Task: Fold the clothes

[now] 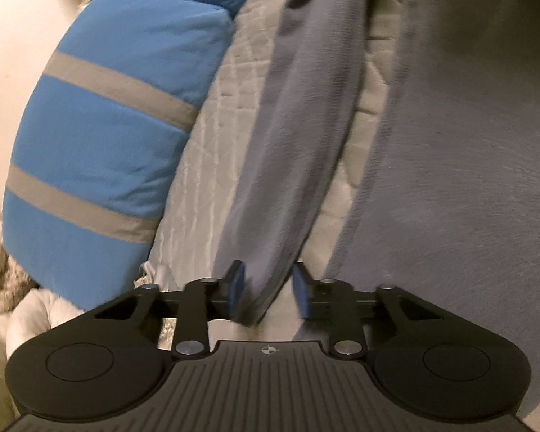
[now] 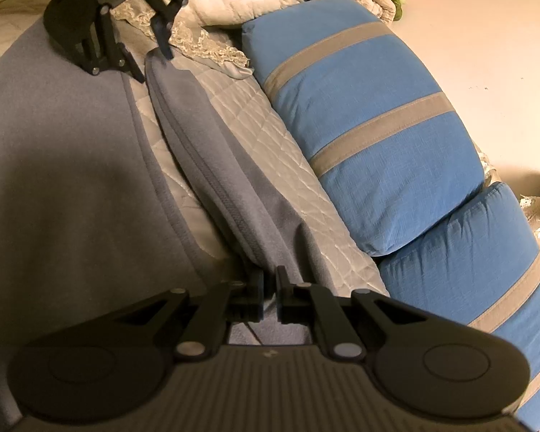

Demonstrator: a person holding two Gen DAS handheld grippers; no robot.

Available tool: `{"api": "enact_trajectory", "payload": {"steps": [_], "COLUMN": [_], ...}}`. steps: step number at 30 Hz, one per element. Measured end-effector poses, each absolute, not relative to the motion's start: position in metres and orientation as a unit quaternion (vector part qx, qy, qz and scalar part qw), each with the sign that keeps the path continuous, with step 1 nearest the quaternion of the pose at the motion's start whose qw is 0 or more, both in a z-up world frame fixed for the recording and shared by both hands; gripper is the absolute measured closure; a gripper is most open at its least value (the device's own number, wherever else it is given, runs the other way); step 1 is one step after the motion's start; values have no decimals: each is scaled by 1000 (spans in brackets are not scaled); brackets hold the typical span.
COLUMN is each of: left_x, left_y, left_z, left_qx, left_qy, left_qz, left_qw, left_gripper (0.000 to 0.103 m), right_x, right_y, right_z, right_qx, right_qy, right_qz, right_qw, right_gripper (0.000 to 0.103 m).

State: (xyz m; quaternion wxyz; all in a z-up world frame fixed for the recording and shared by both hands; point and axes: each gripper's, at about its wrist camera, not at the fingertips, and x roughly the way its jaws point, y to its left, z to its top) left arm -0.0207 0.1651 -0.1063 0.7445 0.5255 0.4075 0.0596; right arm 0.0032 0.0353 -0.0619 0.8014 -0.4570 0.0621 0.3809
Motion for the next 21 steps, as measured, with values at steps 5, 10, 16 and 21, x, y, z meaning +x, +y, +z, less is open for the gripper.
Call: {"api": "enact_trajectory", "payload": {"steps": [5, 10, 16, 21], "left_x": [-21, -20, -22, -20], "left_y": [162, 163, 169, 173], "left_z": [-112, -110, -104, -96], "left_qx": [529, 526, 522, 522], "left_qy": [405, 407, 412, 406], "left_qz": [60, 60, 77, 99], "left_qw": [743, 745, 743, 744], "left_gripper": [91, 97, 100, 100], "right_x": [3, 2, -1, -5], "right_y": [35, 34, 33, 33], "right_z": [-61, -60, -61, -62], "right_qx": [-457, -457, -460, -465], "right_qy": [62, 61, 56, 53], "right_qz": [381, 382, 387, 392], "right_qw": [801, 801, 797, 792], "right_gripper": [86, 86, 86, 86]}}
